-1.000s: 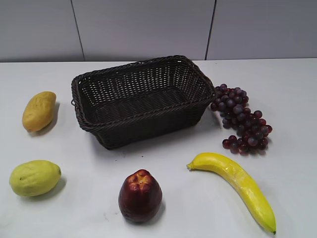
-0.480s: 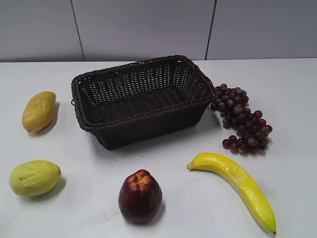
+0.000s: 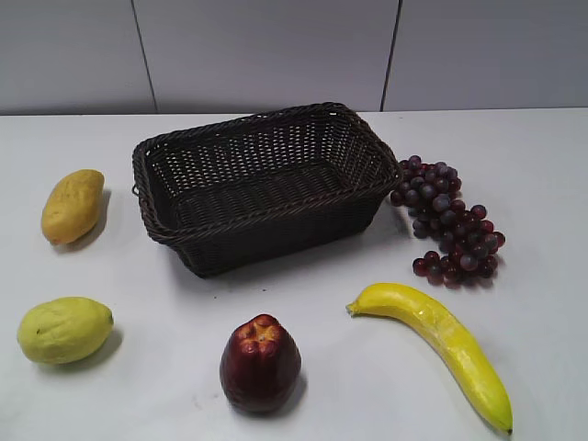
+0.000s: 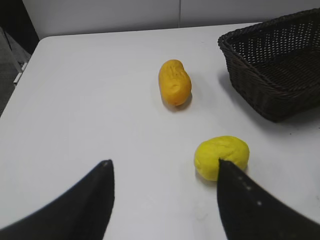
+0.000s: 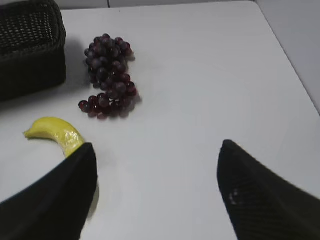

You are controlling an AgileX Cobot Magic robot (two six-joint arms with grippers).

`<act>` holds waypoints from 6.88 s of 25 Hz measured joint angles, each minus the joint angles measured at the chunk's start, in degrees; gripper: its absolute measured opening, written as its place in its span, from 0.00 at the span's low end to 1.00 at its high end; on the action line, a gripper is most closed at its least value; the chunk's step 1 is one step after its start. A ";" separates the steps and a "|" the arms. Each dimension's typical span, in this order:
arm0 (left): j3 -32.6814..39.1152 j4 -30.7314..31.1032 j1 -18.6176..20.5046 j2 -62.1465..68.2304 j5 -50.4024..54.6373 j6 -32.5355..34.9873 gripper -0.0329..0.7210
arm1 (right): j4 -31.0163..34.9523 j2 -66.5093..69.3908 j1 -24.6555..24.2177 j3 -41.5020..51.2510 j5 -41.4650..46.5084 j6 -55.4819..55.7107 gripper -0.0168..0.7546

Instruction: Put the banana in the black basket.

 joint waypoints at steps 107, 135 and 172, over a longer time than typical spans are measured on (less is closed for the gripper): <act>0.00 0.00 0.00 0.00 0.00 0.00 0.68 | 5.63 117.86 31.32 -59.76 -37.12 -55.92 0.47; 0.00 0.00 0.00 0.00 0.00 0.00 0.68 | 5.97 101.87 31.70 -59.76 -3.04 -18.87 0.82; 0.00 0.00 0.00 0.00 0.00 0.00 0.68 | -7.31 39.11 30.68 -1.75 6.02 7.19 0.79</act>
